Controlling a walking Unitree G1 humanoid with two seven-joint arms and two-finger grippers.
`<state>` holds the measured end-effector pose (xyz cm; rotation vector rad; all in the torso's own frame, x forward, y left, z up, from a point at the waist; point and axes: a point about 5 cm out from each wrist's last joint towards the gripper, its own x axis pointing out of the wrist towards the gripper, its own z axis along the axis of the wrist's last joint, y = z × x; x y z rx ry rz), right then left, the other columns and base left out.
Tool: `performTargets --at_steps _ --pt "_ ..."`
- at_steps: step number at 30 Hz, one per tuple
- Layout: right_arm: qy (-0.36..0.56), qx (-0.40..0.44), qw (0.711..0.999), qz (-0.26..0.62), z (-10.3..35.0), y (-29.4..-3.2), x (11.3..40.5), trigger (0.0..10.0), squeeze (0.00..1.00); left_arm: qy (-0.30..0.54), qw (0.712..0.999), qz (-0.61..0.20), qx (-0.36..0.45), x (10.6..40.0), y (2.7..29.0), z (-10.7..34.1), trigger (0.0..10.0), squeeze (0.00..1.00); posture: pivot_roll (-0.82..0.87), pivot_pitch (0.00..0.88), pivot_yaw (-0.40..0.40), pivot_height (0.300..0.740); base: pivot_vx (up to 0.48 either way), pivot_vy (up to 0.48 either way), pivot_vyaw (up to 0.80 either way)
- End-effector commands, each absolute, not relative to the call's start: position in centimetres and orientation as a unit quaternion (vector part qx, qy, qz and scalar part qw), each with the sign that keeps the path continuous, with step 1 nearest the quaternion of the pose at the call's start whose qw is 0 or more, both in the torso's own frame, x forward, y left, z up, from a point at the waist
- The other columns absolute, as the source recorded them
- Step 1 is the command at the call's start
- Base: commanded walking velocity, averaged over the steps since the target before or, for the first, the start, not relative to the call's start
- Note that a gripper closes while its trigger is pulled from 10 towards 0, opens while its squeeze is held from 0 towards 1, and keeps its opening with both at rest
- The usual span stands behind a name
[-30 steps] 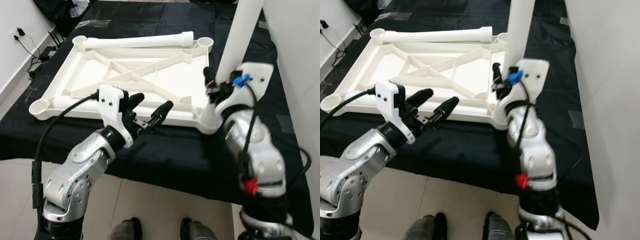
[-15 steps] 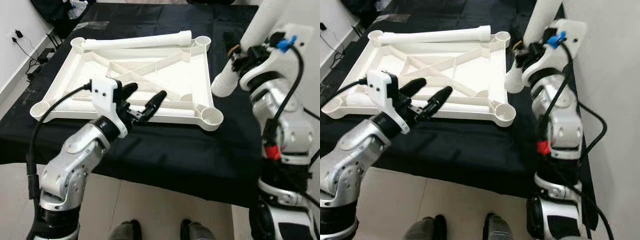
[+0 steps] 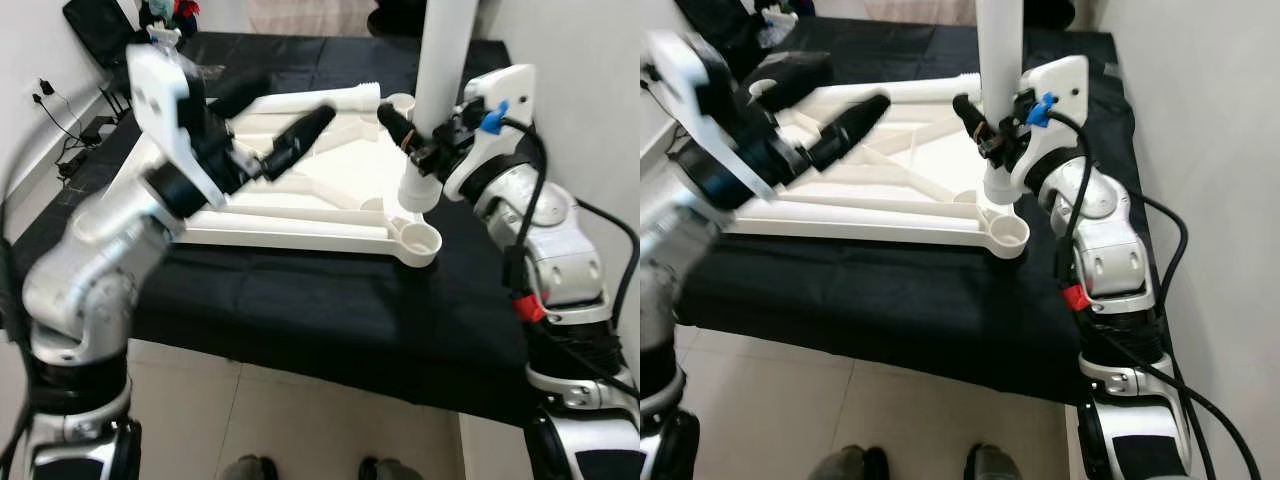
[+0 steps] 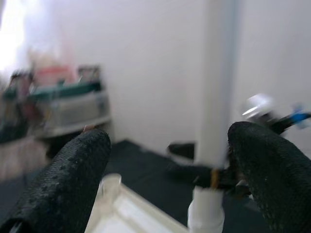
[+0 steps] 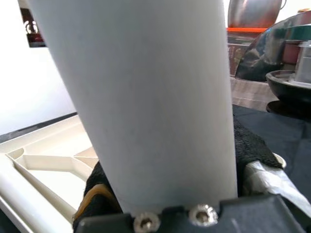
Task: Building children table
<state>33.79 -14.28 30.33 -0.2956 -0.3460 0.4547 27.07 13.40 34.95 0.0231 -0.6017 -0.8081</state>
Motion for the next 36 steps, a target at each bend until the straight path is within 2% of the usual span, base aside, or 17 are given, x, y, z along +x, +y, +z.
performTargets --at_steps 1,6,12,23,24,27,28,35,36 --pt "-0.201 -0.151 0.937 0.242 31.5 -13.0 33.6 10.0 0.00 -0.285 0.868 -0.405 0.036 27.5 13.0 35.1 10.0 0.00 -0.03 0.050 -0.008 0.740 0.000 0.000 0.00" --pt "-0.211 -0.148 0.929 0.266 31.7 -11.6 33.5 10.0 0.00 -0.296 0.852 -0.429 0.051 28.1 11.5 35.9 10.0 0.00 -0.03 0.028 -0.003 0.740 0.000 0.000 0.00" --pt "-0.229 -0.146 0.911 0.311 31.9 -10.0 32.5 10.0 0.00 -0.305 0.861 -0.405 0.045 30.0 10.5 36.8 10.0 0.00 -0.04 0.022 0.000 0.740 0.000 0.000 0.00" --pt "-0.234 -0.147 0.899 0.339 31.6 -9.0 32.0 10.0 0.00 -0.316 0.858 -0.401 0.052 31.6 9.0 38.5 10.0 0.00 -0.05 0.015 0.011 0.740 0.000 0.000 0.00" --pt "-0.235 -0.150 0.897 0.342 31.5 -8.8 31.9 10.0 0.00 -0.316 0.857 -0.403 0.055 31.9 8.3 38.9 2.5 0.00 -0.05 0.012 0.012 0.740 0.000 0.000 0.00" --pt "-0.235 -0.151 0.897 0.343 31.5 -8.7 31.9 10.0 0.00 -0.315 0.856 -0.405 0.056 32.0 8.2 39.0 2.5 0.00 -0.05 0.012 0.012 0.740 0.000 0.000 0.00" --pt "-0.235 -0.153 0.896 0.344 31.4 -8.6 31.9 10.0 0.00 -0.312 0.857 -0.406 0.055 32.1 8.0 39.0 0.0 0.00 -0.05 0.011 0.014 0.740 0.000 0.000 0.00" --pt "-0.234 -0.159 0.894 0.347 31.3 -8.3 31.8 10.0 0.00 -0.304 0.860 -0.406 0.055 32.5 7.8 38.9 0.0 0.00 -0.05 0.010 0.014 0.740 0.000 0.000 0.00" --pt "-0.234 -0.162 0.893 0.349 31.1 -8.1 31.8 10.0 0.00 -0.300 0.863 -0.403 0.051 32.7 7.6 39.0 2.3 0.00 -0.05 0.010 0.016 0.740 0.000 0.000 0.00"
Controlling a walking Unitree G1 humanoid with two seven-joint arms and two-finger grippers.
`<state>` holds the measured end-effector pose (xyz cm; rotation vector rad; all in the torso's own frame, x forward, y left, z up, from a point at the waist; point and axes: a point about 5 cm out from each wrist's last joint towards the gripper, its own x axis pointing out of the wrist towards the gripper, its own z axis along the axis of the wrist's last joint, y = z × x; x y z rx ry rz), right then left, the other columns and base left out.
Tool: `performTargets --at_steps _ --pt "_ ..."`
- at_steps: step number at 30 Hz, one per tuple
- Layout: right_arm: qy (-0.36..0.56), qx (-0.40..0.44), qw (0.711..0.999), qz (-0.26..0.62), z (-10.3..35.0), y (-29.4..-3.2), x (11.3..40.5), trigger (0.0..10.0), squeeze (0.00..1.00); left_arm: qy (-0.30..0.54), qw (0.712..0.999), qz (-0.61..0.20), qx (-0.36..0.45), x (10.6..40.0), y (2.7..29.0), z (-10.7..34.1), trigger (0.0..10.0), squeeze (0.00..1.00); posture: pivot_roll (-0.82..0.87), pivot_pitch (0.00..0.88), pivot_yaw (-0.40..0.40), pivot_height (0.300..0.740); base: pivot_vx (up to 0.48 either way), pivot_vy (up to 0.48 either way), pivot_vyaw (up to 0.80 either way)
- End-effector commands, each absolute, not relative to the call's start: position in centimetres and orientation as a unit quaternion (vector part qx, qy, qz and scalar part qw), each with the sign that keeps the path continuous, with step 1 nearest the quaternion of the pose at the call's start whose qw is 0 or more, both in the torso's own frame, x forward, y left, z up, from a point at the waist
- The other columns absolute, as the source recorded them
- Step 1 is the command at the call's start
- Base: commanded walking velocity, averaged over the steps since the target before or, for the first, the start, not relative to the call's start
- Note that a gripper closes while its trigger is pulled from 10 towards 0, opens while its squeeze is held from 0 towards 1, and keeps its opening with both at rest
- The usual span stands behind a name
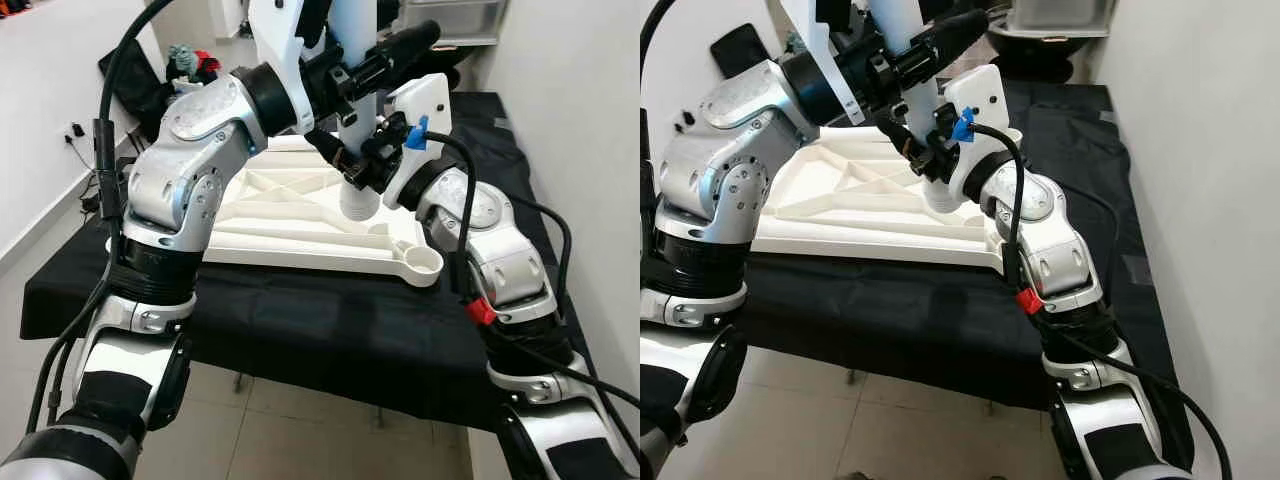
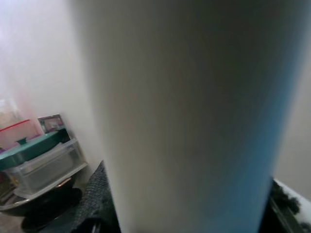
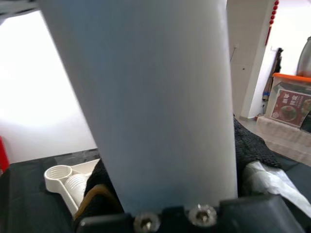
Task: Building children table
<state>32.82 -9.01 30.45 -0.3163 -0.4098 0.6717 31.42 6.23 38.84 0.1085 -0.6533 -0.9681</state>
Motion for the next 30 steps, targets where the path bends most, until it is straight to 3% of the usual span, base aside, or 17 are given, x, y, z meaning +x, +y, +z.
performTargets --at_steps 1,2,3,4,5,15,16,17,21,22,23,27,29,30 --pt "-0.234 -0.162 0.893 0.349 31.1 -8.1 31.8 10.0 0.00 -0.300 0.863 -0.403 0.051 32.7 7.6 39.0 2.3 0.00 -0.05 0.010 0.016 0.740 0.000 0.000 0.00" --pt "-0.234 -0.165 0.892 0.350 31.0 -8.0 31.8 10.0 0.00 -0.298 0.865 -0.401 0.048 32.8 7.5 39.1 5.6 0.00 -0.04 0.010 0.015 0.740 0.000 0.000 0.00" --pt "-0.234 -0.166 0.891 0.351 30.9 -7.9 31.8 10.0 0.00 -0.296 0.866 -0.402 0.036 33.0 7.4 39.3 7.5 0.00 -0.04 0.010 0.015 0.740 0.000 0.000 0.00" --pt "-0.234 -0.166 0.891 0.351 30.9 -7.9 31.8 10.0 0.00 -0.296 0.866 -0.402 0.036 33.0 7.4 39.3 7.5 0.00 -0.04 0.010 0.015 0.740 0.000 0.000 0.00" --pt "-0.234 -0.167 0.891 0.350 30.9 -7.9 31.8 10.0 0.00 -0.297 0.863 -0.408 0.033 33.0 7.4 39.3 0.0 0.00 -0.05 0.010 0.015 0.740 0.000 0.000 0.00" --pt "-0.229 -0.167 0.896 0.343 30.6 -8.2 32.2 10.0 0.00 -0.300 0.863 -0.406 0.027 33.1 7.4 39.7 0.0 0.00 -0.04 0.010 0.014 0.740 0.000 0.000 0.00" --pt "-0.227 -0.163 0.897 0.342 30.5 -8.4 32.4 10.0 0.98 -0.301 0.863 -0.405 0.025 33.1 7.6 39.9 0.0 0.00 -0.04 0.011 0.014 0.740 0.000 0.000 0.00" --pt "-0.223 -0.143 0.898 0.352 30.5 -8.7 32.4 10.0 1.00 -0.301 0.859 -0.414 0.020 33.0 7.7 40.0 0.0 0.00 -0.04 0.013 0.017 0.740 0.000 0.000 0.00" --pt "-0.217 -0.129 0.892 0.374 30.5 -9.1 32.3 10.0 1.00 -0.297 0.849 -0.436 0.020 32.7 7.7 40.0 0.0 0.00 -0.04 0.014 0.016 0.740 0.000 0.000 0.00" --pt "-0.197 -0.129 0.867 0.439 30.2 -9.6 31.8 10.0 1.00 -0.290 0.815 -0.500 0.042 31.5 7.3 39.7 0.0 0.00 -0.04 0.015 0.015 0.740 0.000 0.000 0.00" --pt "-0.197 -0.129 0.867 0.439 30.2 -9.6 31.8 10.0 1.00 -0.290 0.815 -0.500 0.042 31.5 7.3 39.7 0.0 0.00 -0.04 0.015 0.015 0.740 0.000 0.000 0.00" --pt "-0.152 -0.158 0.824 0.522 29.0 -9.6 30.8 10.0 0.96 -0.270 0.770 -0.574 0.071 30.1 6.6 38.5 0.0 0.00 -0.04 0.015 0.014 0.740 0.000 0.000 0.00" --pt "-0.152 -0.158 0.824 0.522 29.0 -9.6 30.8 10.0 0.96 -0.270 0.770 -0.574 0.071 30.1 6.6 38.5 0.0 0.00 -0.04 0.015 0.014 0.740 0.000 0.000 0.00" --pt "-0.137 -0.163 0.816 0.538 28.5 -9.5 30.7 10.0 0.00 -0.262 0.755 -0.596 0.076 29.8 6.4 38.2 0.0 0.00 -0.05 0.014 0.014 0.740 0.000 0.000 0.00"
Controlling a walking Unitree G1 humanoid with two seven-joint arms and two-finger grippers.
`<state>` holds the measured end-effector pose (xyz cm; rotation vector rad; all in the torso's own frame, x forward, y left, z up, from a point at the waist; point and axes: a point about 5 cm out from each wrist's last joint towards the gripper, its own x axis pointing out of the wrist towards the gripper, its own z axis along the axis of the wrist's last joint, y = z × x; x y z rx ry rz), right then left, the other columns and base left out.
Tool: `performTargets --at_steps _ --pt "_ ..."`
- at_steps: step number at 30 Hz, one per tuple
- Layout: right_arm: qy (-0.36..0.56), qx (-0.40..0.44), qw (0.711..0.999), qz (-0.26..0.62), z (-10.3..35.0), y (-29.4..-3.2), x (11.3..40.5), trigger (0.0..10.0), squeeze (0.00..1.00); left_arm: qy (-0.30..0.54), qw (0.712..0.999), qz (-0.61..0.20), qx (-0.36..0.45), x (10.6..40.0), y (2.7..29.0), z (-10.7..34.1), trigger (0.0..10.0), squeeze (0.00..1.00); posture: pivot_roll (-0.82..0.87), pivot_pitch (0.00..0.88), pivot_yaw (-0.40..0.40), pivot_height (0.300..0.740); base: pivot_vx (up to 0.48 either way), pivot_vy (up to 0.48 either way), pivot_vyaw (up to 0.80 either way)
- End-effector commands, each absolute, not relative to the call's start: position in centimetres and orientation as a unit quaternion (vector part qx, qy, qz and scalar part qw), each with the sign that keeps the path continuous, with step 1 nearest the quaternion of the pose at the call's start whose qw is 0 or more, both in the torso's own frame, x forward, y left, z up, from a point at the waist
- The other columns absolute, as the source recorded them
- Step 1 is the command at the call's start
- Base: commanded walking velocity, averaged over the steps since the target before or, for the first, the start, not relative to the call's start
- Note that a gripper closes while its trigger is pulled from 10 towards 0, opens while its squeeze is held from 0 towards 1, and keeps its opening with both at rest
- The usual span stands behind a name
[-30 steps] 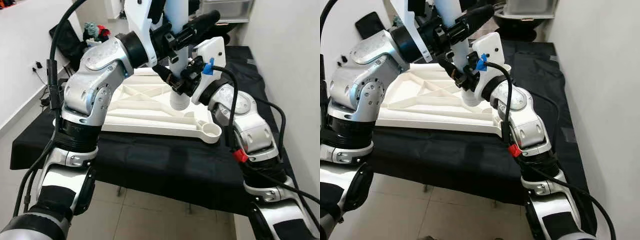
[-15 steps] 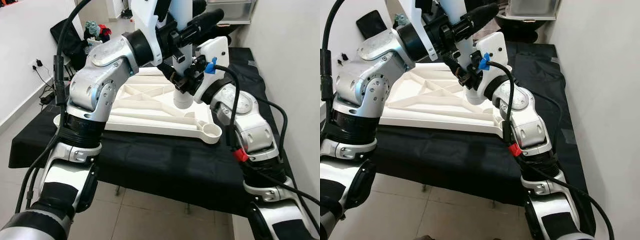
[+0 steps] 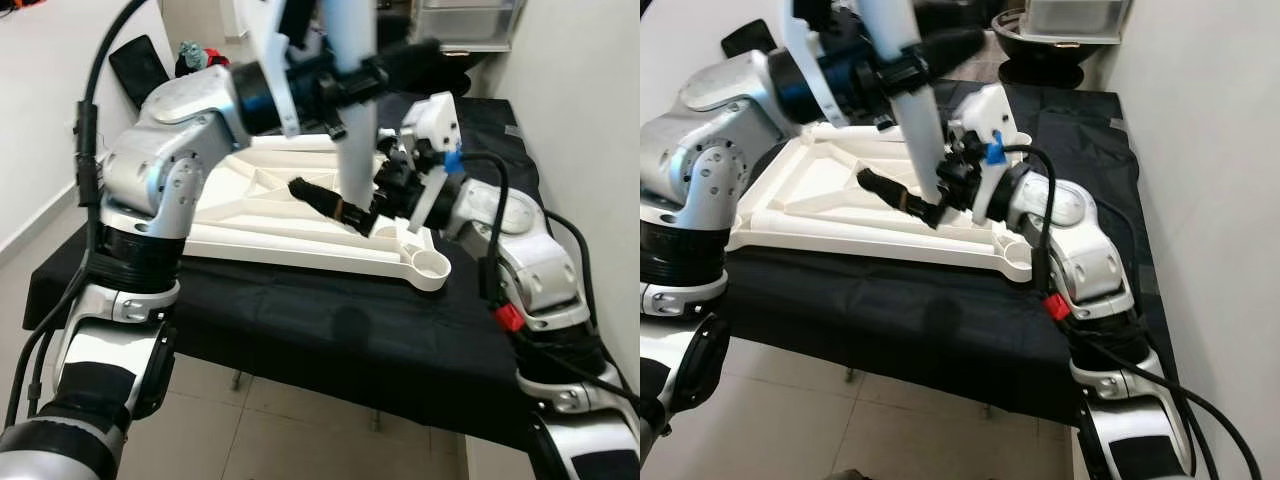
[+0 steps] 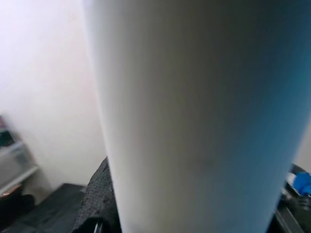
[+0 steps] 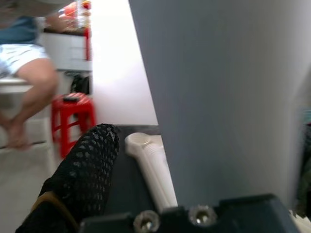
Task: Building children table
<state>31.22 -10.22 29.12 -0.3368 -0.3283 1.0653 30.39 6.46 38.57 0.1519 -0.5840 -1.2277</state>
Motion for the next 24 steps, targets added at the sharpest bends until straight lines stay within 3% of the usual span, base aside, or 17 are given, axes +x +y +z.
performTargets --at_steps 1,3,8,9,10,11,24 --pt "-0.137 -0.163 0.816 0.538 28.5 -9.5 30.7 10.0 0.00 -0.262 0.755 -0.596 0.076 29.8 6.4 38.2 0.0 0.00 -0.05 0.014 0.014 0.740 0.000 0.000 0.00" --pt "-0.123 -0.167 0.801 0.562 28.0 -9.1 30.4 10.0 0.00 -0.249 0.729 -0.633 0.080 29.2 6.2 37.6 0.0 0.00 -0.05 0.014 0.013 0.740 0.000 0.000 0.00" --pt "-0.108 -0.163 0.787 0.585 27.4 -8.7 30.2 10.0 0.00 -0.237 0.709 -0.658 0.088 28.5 5.8 37.0 0.0 0.00 -0.05 0.011 0.013 0.740 0.000 0.000 0.00" --pt "-0.092 -0.157 0.792 0.583 27.0 -8.7 30.7 4.2 0.00 -0.230 0.696 -0.673 0.093 27.8 4.9 36.7 0.0 0.00 -0.05 0.008 0.008 0.740 0.000 0.000 0.00" --pt "-0.092 -0.157 0.792 0.583 27.0 -8.7 30.7 4.2 0.00 -0.230 0.696 -0.673 0.093 27.8 4.9 36.7 0.0 0.00 -0.05 0.008 0.008 0.740 0.000 0.000 0.00" --pt "-0.085 -0.152 0.798 0.577 27.0 -8.8 30.9 0.0 0.00 -0.229 0.692 -0.678 0.093 27.4 4.4 36.7 0.0 0.00 -0.05 0.008 0.008 0.740 0.000 0.000 0.00" --pt "-0.056 -0.121 0.798 0.587 26.1 -9.5 30.6 0.0 0.00 -0.222 0.675 -0.697 0.103 28.0 5.1 36.4 0.0 0.00 -0.06 0.005 0.010 0.740 0.000 0.000 0.00"
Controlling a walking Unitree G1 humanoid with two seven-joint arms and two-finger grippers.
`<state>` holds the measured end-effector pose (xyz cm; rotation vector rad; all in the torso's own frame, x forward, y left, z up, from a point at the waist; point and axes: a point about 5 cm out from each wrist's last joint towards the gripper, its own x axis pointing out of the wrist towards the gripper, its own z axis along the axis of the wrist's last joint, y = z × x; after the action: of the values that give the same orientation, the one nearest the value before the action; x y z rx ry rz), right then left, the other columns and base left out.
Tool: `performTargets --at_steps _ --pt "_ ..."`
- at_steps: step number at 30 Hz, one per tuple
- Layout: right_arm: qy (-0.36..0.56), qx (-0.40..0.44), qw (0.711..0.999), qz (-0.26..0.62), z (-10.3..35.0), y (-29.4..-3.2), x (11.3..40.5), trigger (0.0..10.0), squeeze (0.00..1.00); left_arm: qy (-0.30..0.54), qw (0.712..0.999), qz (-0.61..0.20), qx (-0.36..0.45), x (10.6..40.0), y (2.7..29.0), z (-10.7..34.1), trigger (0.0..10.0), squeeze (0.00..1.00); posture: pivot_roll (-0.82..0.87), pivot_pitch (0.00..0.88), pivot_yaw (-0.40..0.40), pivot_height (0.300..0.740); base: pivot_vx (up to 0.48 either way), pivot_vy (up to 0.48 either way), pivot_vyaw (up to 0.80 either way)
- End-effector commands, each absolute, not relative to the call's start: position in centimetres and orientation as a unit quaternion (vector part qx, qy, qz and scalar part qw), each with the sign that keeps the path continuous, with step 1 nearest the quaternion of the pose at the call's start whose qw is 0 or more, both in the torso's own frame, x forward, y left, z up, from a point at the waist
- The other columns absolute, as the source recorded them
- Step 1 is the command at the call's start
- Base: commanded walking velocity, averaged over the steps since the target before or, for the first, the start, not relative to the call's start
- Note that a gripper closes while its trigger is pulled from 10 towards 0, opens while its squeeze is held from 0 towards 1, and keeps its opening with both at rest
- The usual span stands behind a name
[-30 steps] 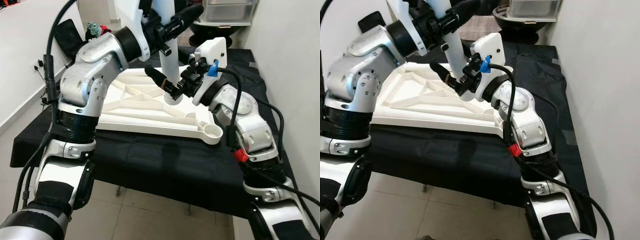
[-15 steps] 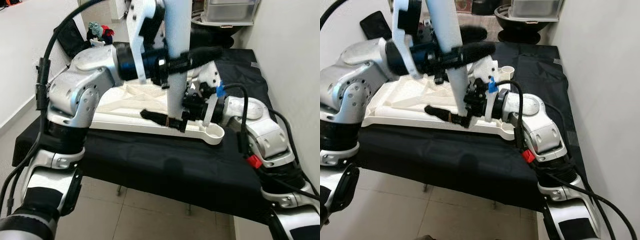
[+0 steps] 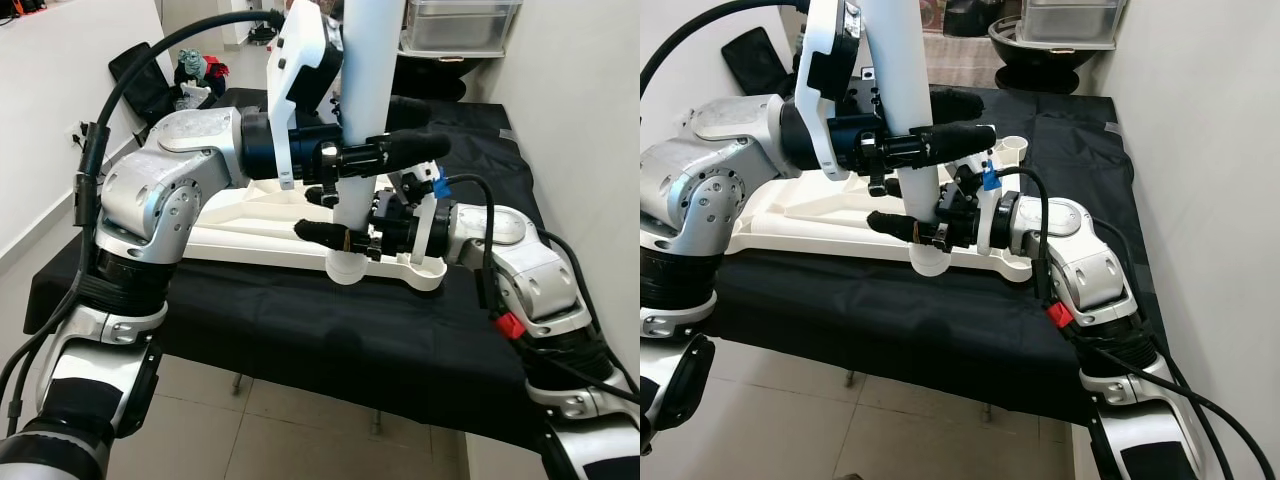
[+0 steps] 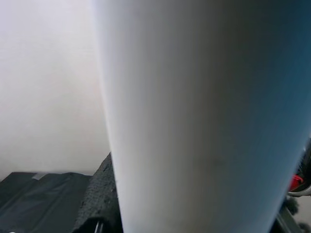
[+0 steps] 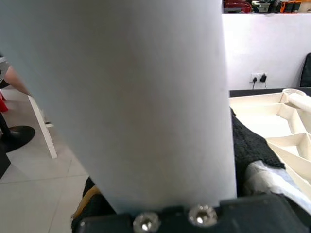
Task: Building children table
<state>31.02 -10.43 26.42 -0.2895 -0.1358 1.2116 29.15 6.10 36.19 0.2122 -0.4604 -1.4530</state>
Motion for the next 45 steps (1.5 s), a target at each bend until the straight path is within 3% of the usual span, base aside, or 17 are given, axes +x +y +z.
performTargets --at_steps 1,10,11,13,14,20,23,27,32,33,34,35,36,37,38,39,45 --pt "-0.056 -0.121 0.798 0.587 26.1 -9.5 30.6 0.0 0.00 -0.222 0.675 -0.697 0.103 28.0 5.1 36.4 0.0 0.00 -0.06 0.005 0.010 0.740 0.000 0.000 0.00" --pt "-0.072 -0.073 0.817 0.568 26.4 -9.3 30.7 0.0 0.00 -0.234 0.682 -0.687 0.092 27.8 5.9 36.6 0.0 0.00 -0.06 0.021 0.009 0.740 0.000 0.000 0.00" --pt "-0.076 -0.063 0.822 0.561 26.5 -9.2 30.8 0.0 0.00 -0.239 0.689 -0.679 0.084 27.9 6.1 36.7 3.4 1.00 -0.06 0.027 0.010 0.740 0.000 0.000 0.00" --pt "-0.078 -0.057 0.825 0.557 26.5 -9.2 30.8 0.0 0.00 -0.241 0.695 -0.673 0.078 28.0 6.1 36.8 3.4 1.00 -0.06 0.027 0.010 0.740 0.000 0.000 0.00" --pt "-0.079 -0.055 0.829 0.551 26.6 -9.3 30.9 0.0 0.00 -0.241 0.697 -0.671 0.069 28.0 6.5 36.9 10.0 1.00 -0.06 0.033 0.010 0.740 0.000 0.000 0.00" --pt "-0.063 -0.073 0.868 0.488 26.3 -10.3 32.3 0.0 0.00 -0.276 0.724 -0.632 0.010 27.6 9.0 38.3 10.0 1.00 -0.06 0.065 0.005 0.740 0.000 0.000 0.00" --pt "-0.043 -0.092 0.902 0.420 25.6 -11.6 33.8 0.0 0.00 -0.303 0.756 -0.580 -0.016 27.3 12.0 39.3 10.0 1.00 -0.05 0.081 0.000 0.740 0.000 0.000 0.00" --pt "-0.031 -0.103 0.921 0.374 25.1 -12.5 34.8 0.0 0.00 -0.316 0.787 -0.529 -0.033 27.1 14.0 39.0 10.0 1.00 -0.04 0.097 -0.008 0.740 0.000 0.000 0.00" --pt "-0.032 -0.083 0.955 0.281 24.9 -14.1 36.0 0.0 0.00 -0.287 0.879 -0.373 -0.081 27.6 17.2 35.4 10.0 1.00 -0.03 0.107 -0.017 0.740 0.000 0.000 0.00" --pt "-0.035 -0.073 0.960 0.269 25.0 -14.4 36.1 0.0 0.00 -0.257 0.910 -0.314 -0.082 28.4 17.9 33.6 10.0 1.00 -0.02 0.105 -0.020 0.740 0.000 0.000 0.00" --pt "-0.035 -0.073 0.960 0.269 25.0 -14.4 36.1 0.0 0.00 -0.257 0.910 -0.314 -0.082 28.4 17.9 33.6 10.0 1.00 -0.02 0.105 -0.020 0.740 0.000 0.000 0.00" --pt "-0.040 -0.064 0.962 0.261 25.1 -14.6 36.1 1.8 0.00 -0.216 0.942 -0.243 -0.085 29.1 18.6 31.1 10.0 1.00 -0.02 0.102 -0.021 0.740 0.000 0.000 0.00" --pt "-0.045 -0.054 0.964 0.257 25.3 -14.7 36.0 4.7 0.00 -0.182 0.961 -0.192 -0.079 29.4 19.1 28.8 10.0 0.98 -0.03 0.101 -0.019 0.740 0.000 0.000 0.00" --pt "-0.045 -0.054 0.964 0.257 25.3 -14.7 36.0 4.7 0.00 -0.182 0.961 -0.192 -0.079 29.4 19.1 28.8 10.0 0.98 -0.03 0.101 -0.019 0.740 0.000 0.000 0.00" --pt "-0.049 -0.042 0.965 0.256 25.4 -14.7 35.8 10.0 0.00 -0.146 0.974 -0.159 -0.072 29.3 19.1 26.6 10.0 0.47 -0.03 0.099 -0.017 0.740 0.000 0.000 0.00" --pt "-0.055 -0.029 0.965 0.255 25.4 -14.6 35.4 10.0 0.00 -0.109 0.982 -0.140 -0.068 29.0 18.7 24.4 10.0 0.00 -0.03 0.095 -0.020 0.740 0.000 0.000 0.00" --pt "-0.068 0.004 0.968 0.242 24.7 -14.0 34.2 10.0 0.00 -0.031 0.990 -0.131 -0.046 27.5 17.1 19.9 10.0 0.00 -0.04 0.083 -0.020 0.740 0.000 0.000 0.00"
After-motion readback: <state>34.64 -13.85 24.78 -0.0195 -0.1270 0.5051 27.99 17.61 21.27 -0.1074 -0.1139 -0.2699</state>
